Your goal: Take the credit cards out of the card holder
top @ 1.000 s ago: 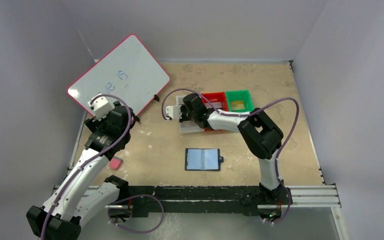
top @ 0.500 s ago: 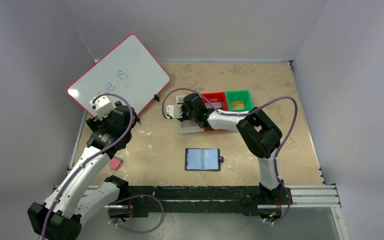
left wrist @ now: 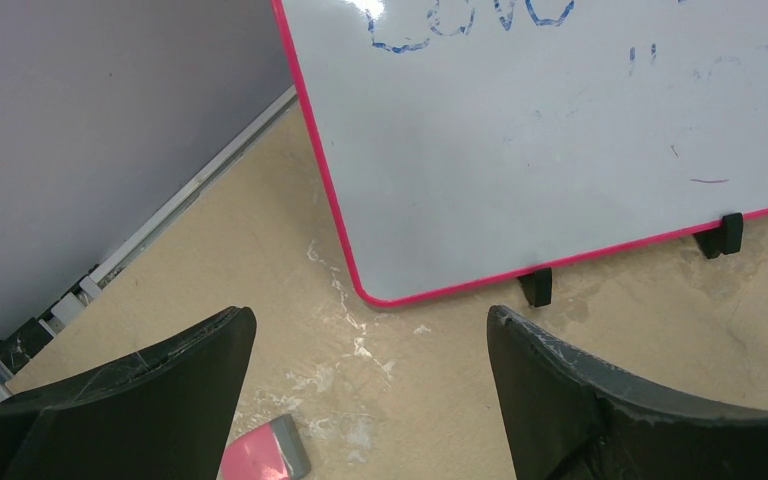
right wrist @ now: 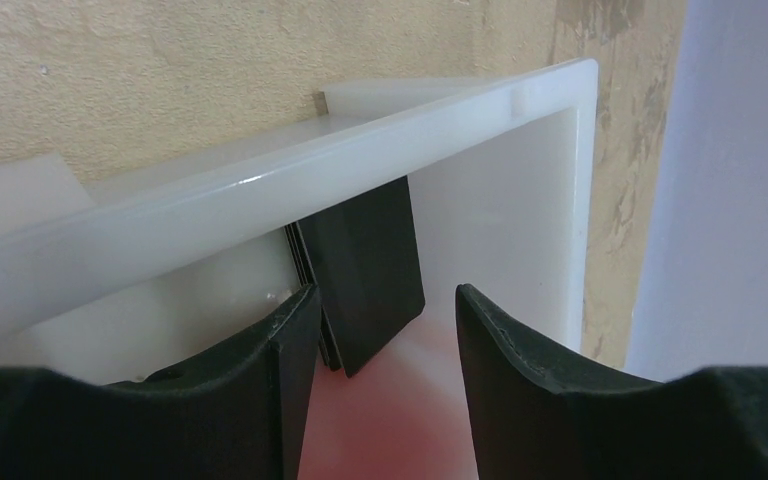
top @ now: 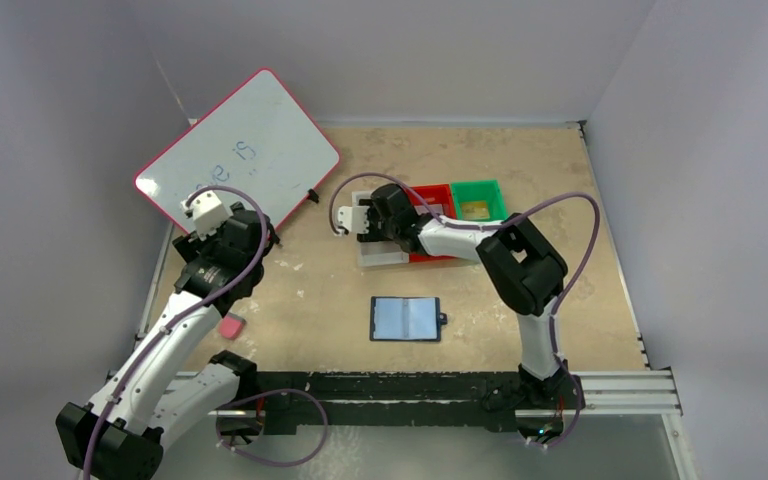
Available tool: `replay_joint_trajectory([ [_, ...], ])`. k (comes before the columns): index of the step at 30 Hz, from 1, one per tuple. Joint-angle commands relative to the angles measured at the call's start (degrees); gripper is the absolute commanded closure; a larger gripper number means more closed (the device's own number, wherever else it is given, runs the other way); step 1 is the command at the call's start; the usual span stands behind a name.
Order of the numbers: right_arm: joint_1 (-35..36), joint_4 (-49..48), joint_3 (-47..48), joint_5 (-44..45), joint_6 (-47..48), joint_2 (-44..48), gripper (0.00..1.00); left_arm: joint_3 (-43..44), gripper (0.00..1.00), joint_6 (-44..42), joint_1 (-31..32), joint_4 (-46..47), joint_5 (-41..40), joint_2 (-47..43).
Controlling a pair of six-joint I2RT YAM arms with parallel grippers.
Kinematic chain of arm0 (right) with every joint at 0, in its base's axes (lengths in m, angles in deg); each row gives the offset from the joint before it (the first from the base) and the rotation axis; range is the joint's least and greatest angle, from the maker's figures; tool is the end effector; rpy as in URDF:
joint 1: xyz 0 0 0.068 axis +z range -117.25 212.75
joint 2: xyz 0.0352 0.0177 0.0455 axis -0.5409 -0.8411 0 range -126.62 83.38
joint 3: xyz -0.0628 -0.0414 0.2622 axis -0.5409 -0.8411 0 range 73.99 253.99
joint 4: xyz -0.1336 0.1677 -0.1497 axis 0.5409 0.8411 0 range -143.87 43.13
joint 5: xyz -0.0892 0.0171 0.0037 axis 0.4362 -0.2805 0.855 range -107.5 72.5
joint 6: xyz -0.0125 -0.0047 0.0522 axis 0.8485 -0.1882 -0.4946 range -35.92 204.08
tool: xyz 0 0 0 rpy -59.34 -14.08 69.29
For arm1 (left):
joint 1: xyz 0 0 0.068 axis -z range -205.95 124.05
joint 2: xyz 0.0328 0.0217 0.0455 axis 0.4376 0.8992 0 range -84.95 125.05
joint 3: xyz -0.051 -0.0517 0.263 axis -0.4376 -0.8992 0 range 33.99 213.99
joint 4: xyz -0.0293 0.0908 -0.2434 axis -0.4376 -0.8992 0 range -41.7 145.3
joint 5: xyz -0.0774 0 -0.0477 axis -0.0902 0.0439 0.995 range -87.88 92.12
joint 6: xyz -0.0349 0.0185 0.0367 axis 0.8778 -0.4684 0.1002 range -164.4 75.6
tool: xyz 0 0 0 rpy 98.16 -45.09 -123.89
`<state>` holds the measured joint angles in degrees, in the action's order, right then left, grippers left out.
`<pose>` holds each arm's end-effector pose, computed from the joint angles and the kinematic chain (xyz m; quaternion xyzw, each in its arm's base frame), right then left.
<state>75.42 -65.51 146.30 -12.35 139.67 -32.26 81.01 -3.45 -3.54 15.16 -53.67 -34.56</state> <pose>0.3306 0.3005 0.1696 -0.6454 0.5874 -0.0937 0.4792 0.1665 -0.0368 0.2976 -0.3131 0.7717 0.1827 0.5226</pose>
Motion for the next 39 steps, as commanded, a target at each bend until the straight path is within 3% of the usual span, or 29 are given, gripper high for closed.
replay_joint_trajectory([
  [1,-0.4,0.9,1.9,-1.9,-1.9,4.2,0.45,2.0,0.14,0.0,-0.2,0.6,-0.6,0.0],
  [11,-0.8,-3.5,1.4,-3.0,-11.7,8.6,0.43,2.1,0.14,-0.2,-0.2,0.7,-0.1,0.7],
  [14,-0.9,-8.5,0.1,-1.1,-21.7,11.9,0.4,2.1,0.14,-0.3,-0.3,0.6,-0.2,0.7],
  [16,-0.9,-10.6,-0.3,2.7,-33.2,13.7,0.36,2.1,0.14,-0.3,-0.3,0.6,-0.2,0.6],
  [18,-1.0,-6.1,1.4,6.6,-46.1,14.2,0.36,2.0,0.14,-0.3,-0.2,0.6,-0.3,0.7],
  [20,-1.1,2.6,5.2,6.9,-56.7,13.0,0.43,2.2,0.14,-0.3,-0.3,0.7,-0.2,0.8],
  [23,-1.2,15.9,12.2,2.5,-66.4,8.7,0.69,2.1,0.14,-0.3,-0.2,0.8,0.0,1.0],
  [25,-1.2,17.5,12.6,-0.4,-69.6,7.4,0.83,2.1,0.14,-0.4,-0.2,0.9,0.2,1.1],
  [30,-1.1,16.8,9.5,2.6,-77.0,7.4,0.86,2.2,0.14,-0.5,-0.3,0.9,0.4,1.3],
  [39,-0.8,20.0,11.3,5.1,-81.4,2.1,0.92,2.1,0.15,-0.5,-0.3,0.7,0.3,1.2],
])
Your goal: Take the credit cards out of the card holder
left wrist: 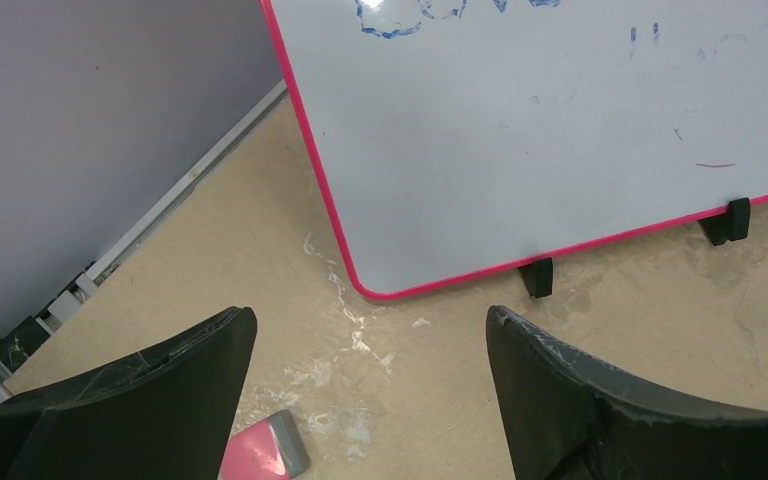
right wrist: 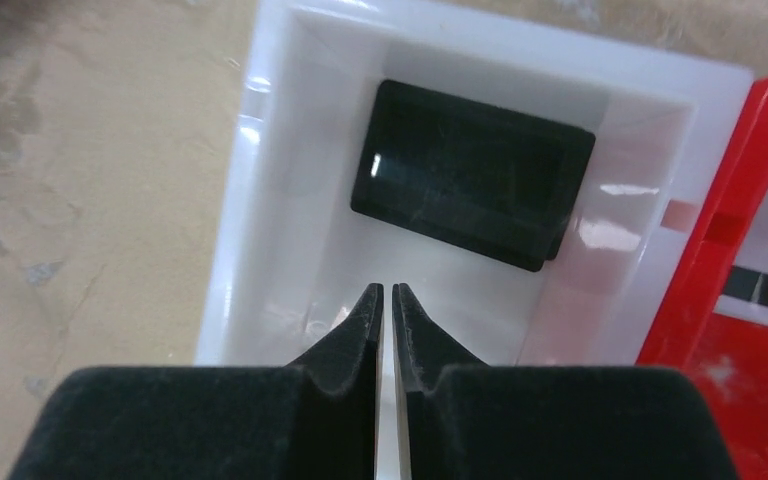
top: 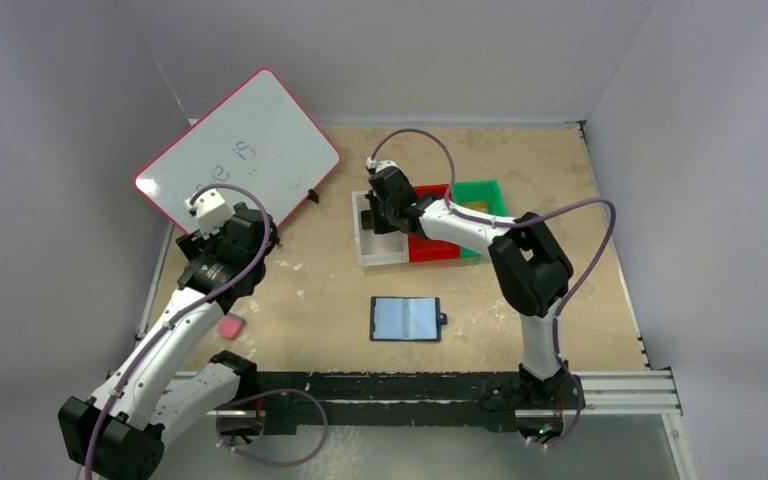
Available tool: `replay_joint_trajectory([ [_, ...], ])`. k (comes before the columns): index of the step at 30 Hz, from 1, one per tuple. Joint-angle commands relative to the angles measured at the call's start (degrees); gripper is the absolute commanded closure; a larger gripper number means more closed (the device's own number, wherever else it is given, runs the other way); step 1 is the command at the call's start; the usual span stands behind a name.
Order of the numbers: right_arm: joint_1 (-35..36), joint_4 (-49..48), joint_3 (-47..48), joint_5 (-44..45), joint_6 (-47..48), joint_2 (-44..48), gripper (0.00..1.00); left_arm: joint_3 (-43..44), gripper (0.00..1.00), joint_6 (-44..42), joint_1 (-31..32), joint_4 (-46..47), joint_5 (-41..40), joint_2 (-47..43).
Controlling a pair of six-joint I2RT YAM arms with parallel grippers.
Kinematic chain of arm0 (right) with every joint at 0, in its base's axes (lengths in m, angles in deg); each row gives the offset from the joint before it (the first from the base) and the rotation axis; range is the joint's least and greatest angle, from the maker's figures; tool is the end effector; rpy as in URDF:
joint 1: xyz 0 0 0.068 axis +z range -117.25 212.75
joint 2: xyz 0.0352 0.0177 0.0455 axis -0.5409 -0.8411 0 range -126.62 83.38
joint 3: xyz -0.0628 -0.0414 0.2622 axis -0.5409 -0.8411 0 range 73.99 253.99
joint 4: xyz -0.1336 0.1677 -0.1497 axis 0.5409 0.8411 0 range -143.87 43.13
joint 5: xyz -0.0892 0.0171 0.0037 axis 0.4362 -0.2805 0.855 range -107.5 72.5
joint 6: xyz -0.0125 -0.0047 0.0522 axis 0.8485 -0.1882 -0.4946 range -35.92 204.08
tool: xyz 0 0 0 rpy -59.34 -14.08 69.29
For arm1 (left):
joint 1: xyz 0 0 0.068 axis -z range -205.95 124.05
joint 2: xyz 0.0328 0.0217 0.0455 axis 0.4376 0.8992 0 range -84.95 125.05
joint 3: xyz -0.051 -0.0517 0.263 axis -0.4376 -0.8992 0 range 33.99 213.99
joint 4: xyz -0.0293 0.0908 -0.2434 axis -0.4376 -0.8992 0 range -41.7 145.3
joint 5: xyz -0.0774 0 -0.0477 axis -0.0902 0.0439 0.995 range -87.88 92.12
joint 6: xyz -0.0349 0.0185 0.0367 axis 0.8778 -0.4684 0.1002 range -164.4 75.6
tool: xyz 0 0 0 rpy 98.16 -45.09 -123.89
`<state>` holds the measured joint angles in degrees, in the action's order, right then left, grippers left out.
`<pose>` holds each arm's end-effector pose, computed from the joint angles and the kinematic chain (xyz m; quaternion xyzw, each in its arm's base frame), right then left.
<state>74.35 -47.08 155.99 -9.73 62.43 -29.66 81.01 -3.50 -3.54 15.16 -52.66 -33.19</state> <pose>0.3400 0.2956 0.2146 -0.1259 0.8877 0.1783 0.4055 0.1707 -0.0389 0.2937 -0.3060 0.7809 0.1829 0.5129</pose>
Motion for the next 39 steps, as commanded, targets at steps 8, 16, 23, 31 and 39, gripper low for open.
replay_joint_trajectory([
  [8,0.7,3.1,3.1,3.6,-4.6,-3.9,0.92,2.2,0.15,-0.5,-0.3,0.8,-0.5,0.2],
  [16,0.9,2.5,3.1,6.1,-5.5,-5.7,0.91,2.3,0.15,-0.4,-0.3,0.6,-0.8,0.1],
  [23,1.0,1.4,4.7,8.9,-6.8,-8.1,0.91,2.3,0.15,-0.5,-0.2,0.6,-0.7,0.2],
  [31,1.1,2.5,6.4,11.6,-6.6,-9.1,0.91,2.3,0.15,-0.5,-0.2,0.7,-0.7,0.2],
  [39,4.4,6.5,9.3,20.4,-5.6,-7.9,0.89,2.3,0.15,-0.5,-0.2,0.8,-0.5,0.4],
])
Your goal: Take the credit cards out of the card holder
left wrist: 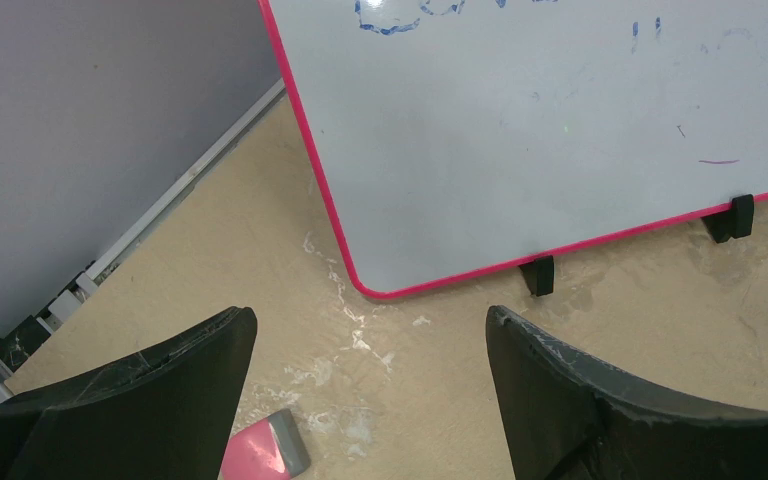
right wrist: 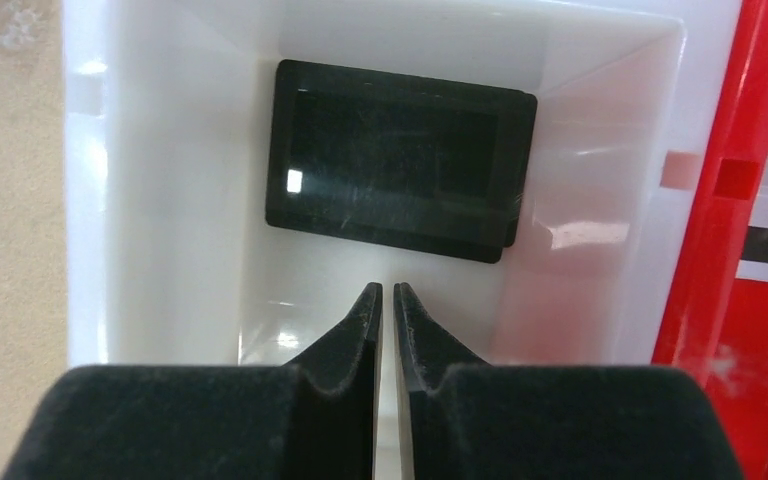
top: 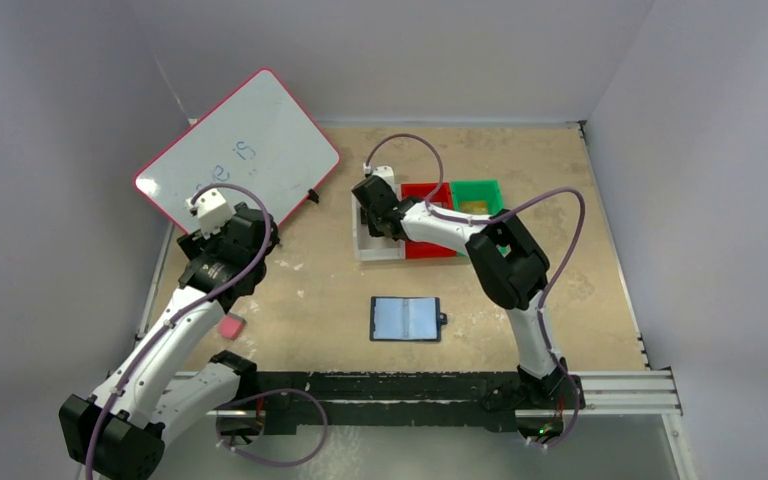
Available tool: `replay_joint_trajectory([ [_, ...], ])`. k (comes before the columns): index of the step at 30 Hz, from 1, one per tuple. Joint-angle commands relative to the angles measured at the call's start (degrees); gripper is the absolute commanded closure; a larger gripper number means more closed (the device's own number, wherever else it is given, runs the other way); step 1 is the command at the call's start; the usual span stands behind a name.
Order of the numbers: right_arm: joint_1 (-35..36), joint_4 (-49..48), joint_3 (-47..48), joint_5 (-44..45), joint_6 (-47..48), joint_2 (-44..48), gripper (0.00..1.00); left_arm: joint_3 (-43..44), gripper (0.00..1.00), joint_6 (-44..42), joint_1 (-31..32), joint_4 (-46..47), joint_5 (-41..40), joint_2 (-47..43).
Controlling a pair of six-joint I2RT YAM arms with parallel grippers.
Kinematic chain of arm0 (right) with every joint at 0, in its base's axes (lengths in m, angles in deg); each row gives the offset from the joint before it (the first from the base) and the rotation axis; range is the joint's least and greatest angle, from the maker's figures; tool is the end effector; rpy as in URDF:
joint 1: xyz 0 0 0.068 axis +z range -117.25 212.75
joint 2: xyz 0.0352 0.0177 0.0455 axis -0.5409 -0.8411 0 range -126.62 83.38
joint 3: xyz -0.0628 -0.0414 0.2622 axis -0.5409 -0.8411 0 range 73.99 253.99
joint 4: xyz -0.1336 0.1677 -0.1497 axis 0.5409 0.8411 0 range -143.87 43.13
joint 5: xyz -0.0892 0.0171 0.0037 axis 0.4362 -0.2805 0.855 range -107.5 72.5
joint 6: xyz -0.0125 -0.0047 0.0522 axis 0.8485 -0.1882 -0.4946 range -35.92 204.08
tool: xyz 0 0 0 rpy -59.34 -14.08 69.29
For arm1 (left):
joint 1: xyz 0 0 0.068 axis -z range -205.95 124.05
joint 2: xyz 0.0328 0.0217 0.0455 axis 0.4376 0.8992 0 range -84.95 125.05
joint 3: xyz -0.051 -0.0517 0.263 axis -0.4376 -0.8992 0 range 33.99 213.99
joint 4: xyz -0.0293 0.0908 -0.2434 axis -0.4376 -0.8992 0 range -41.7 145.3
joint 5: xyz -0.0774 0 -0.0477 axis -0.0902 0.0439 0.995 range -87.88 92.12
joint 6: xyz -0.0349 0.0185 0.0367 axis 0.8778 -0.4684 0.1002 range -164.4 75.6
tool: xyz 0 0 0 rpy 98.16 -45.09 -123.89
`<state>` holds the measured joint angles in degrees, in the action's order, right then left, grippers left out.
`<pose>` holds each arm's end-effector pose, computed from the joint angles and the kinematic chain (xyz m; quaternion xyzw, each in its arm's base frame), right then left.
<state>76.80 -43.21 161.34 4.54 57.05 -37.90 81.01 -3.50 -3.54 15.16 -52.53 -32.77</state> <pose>0.3471 0.3173 0.1771 -0.0611 0.9064 0.0768 0.4108 0.1720 -0.0394 0.2925 -0.3043 0.7829 0.1842 0.5104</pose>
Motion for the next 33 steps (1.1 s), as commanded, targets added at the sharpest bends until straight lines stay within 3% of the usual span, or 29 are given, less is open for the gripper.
replay_joint_trajectory([
  [1,2.3,3.1,4.7,6.7,-0.4,0.3,0.89,2.3,0.15,-0.5,-0.3,0.8,-0.7,-0.1],
  [16,2.6,3.0,5.6,5.1,-9.8,-2.7,0.9,2.3,0.15,-0.6,-0.2,0.8,-0.6,-0.8],
  [33,0.5,2.4,9.1,9.5,-11.2,-8.3,0.9,2.2,0.15,-0.6,-0.3,0.8,-0.7,-1.2],
])
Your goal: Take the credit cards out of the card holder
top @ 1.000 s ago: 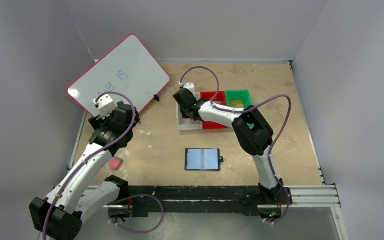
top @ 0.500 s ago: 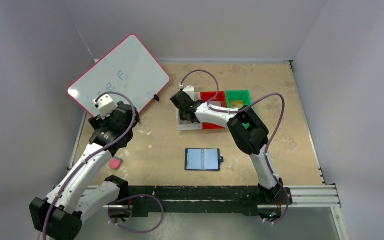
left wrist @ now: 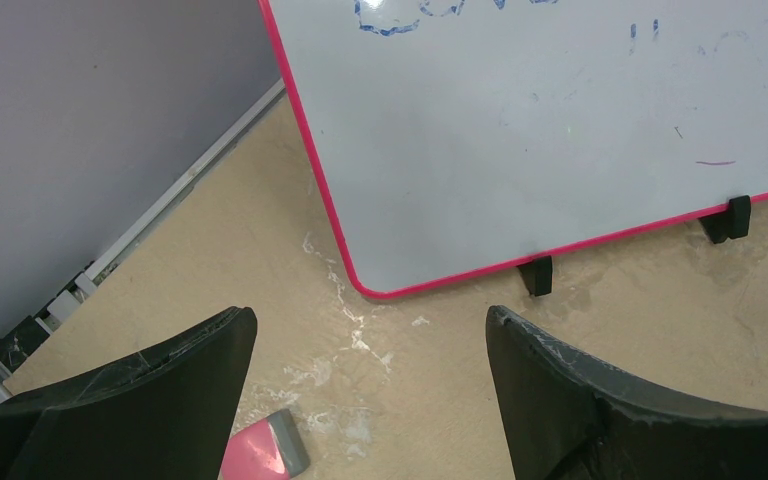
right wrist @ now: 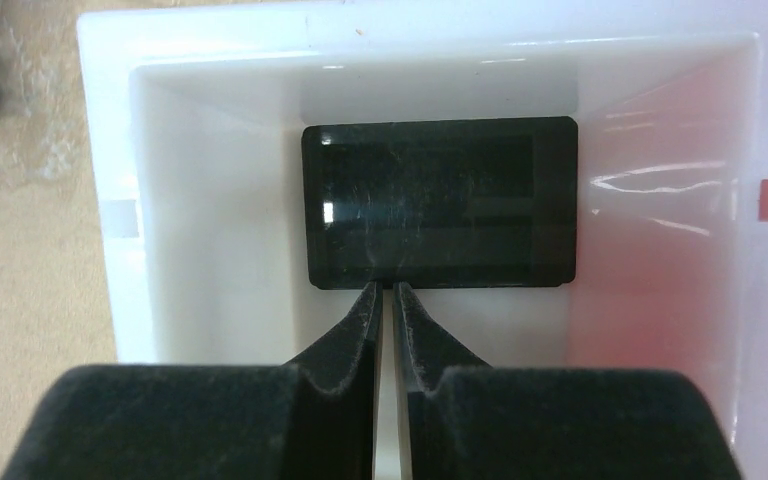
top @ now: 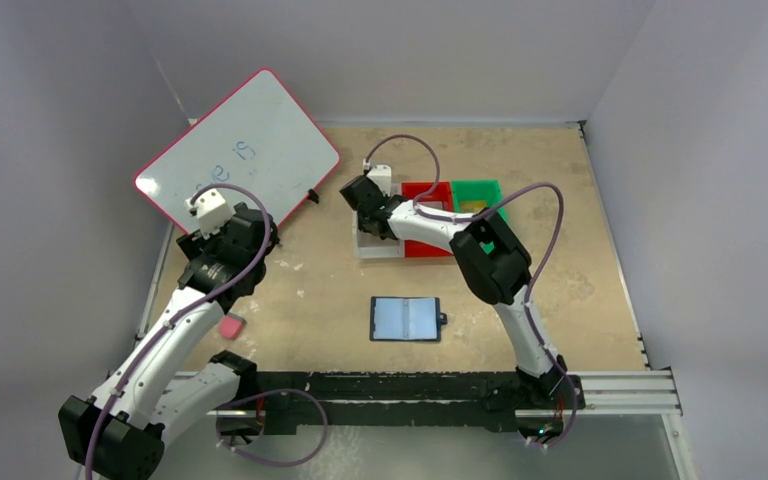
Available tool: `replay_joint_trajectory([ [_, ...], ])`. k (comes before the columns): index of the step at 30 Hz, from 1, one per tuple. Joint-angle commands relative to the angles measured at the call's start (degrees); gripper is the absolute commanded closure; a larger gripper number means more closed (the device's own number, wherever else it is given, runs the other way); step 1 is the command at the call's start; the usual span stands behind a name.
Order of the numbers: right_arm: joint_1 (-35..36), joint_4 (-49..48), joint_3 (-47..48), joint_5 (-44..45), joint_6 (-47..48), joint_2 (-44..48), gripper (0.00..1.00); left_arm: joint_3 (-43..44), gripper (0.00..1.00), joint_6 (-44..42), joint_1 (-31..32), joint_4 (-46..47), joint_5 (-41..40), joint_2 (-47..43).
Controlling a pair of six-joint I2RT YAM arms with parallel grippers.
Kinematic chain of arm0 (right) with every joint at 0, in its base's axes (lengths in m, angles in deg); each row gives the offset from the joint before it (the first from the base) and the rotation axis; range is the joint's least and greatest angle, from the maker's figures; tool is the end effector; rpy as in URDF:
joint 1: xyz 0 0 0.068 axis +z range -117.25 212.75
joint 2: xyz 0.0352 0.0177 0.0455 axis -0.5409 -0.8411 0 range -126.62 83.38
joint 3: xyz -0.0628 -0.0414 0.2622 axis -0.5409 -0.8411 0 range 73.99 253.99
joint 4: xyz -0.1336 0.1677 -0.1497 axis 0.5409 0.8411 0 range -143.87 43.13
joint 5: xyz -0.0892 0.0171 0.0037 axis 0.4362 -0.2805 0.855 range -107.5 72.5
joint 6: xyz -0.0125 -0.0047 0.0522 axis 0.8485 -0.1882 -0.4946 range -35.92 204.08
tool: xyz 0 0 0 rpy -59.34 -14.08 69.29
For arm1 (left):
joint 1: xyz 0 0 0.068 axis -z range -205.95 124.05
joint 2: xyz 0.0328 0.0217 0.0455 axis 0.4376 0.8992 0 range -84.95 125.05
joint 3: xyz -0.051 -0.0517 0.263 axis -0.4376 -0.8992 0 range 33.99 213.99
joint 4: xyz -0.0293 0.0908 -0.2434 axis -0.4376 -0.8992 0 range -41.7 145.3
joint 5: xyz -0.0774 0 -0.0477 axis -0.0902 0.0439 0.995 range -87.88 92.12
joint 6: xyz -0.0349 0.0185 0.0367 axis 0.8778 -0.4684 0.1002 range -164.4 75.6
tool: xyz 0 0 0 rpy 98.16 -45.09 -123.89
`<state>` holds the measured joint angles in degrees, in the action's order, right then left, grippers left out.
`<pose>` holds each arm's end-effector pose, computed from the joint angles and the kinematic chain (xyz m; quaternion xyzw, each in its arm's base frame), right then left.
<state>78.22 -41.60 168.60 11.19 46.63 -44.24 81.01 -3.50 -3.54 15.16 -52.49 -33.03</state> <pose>0.3581 0.3398 0.1647 0.0313 0.9004 0.0723 0.4279 0.1712 -0.0392 0.2932 -0.3051 0.7822 0.1826 0.5117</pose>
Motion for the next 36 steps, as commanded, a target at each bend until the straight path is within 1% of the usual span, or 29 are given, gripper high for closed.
replay_joint_trajectory([
  [1,-0.9,0.8,2.4,3.1,-0.8,-2.3,0.89,2.2,0.15,-0.6,-0.3,0.8,-0.7,-0.9],
  [5,-0.9,1.3,3.1,3.0,-1.4,-2.5,0.89,2.2,0.15,-0.6,-0.2,0.9,-0.3,-0.7],
  [9,-0.9,0.8,2.3,2.2,-0.5,-0.7,0.88,2.2,0.15,-0.8,-0.2,0.9,-0.1,-0.5],
  [14,-0.7,-1.8,0.7,0.7,3.7,6.4,0.83,2.3,0.15,-0.7,-0.2,1.0,-0.1,-0.5],
  [16,0.2,-3.2,-0.4,0.7,7.3,9.9,0.81,2.3,0.15,-0.7,-0.2,1.0,0.0,-0.4],
  [18,1.6,-2.5,-1.0,2.5,9.2,12.5,0.66,2.2,0.15,-0.8,-0.3,1.1,0.1,-0.2],
  [20,3.5,-1.2,-2.5,5.1,9.2,15.0,0.58,2.2,0.15,-0.9,-0.2,1.2,0.2,0.0],
  [21,4.6,-0.5,-3.9,6.5,8.4,16.5,0.56,2.2,0.15,-1.0,-0.3,1.2,0.4,0.2],
  [23,6.2,1.3,-8.6,7.9,4.7,19.9,0.55,2.2,0.15,-1.0,-0.3,1.2,0.5,0.3],
  [25,8.4,3.6,-14.0,9.7,-0.6,22.9,0.51,2.3,0.15,-1.0,-0.2,1.1,0.4,0.3],
  [28,12.9,8.8,-20.8,11.2,-10.4,26.3,0.48,2.4,0.15,-0.9,-0.3,1.0,0.3,0.2],
  [31,17.2,12.8,-26.1,8.8,-18.8,28.6,0.41,2.3,0.15,-0.9,-0.3,1.0,0.1,0.1],
  [32,18.2,13.2,-27.6,7.4,-20.3,29.3,0.41,2.1,0.15,-0.9,-0.3,1.0,-0.1,0.2],
  [34,19.8,14.1,-30.1,5.3,-23.7,30.5,0.35,2.2,0.15,-1.0,-0.2,0.8,-0.2,0.5],
  [36,20.9,14.3,-32.0,4.4,-25.9,31.5,0.33,2.2,0.15,-0.8,-0.3,0.8,-0.3,0.9],
])
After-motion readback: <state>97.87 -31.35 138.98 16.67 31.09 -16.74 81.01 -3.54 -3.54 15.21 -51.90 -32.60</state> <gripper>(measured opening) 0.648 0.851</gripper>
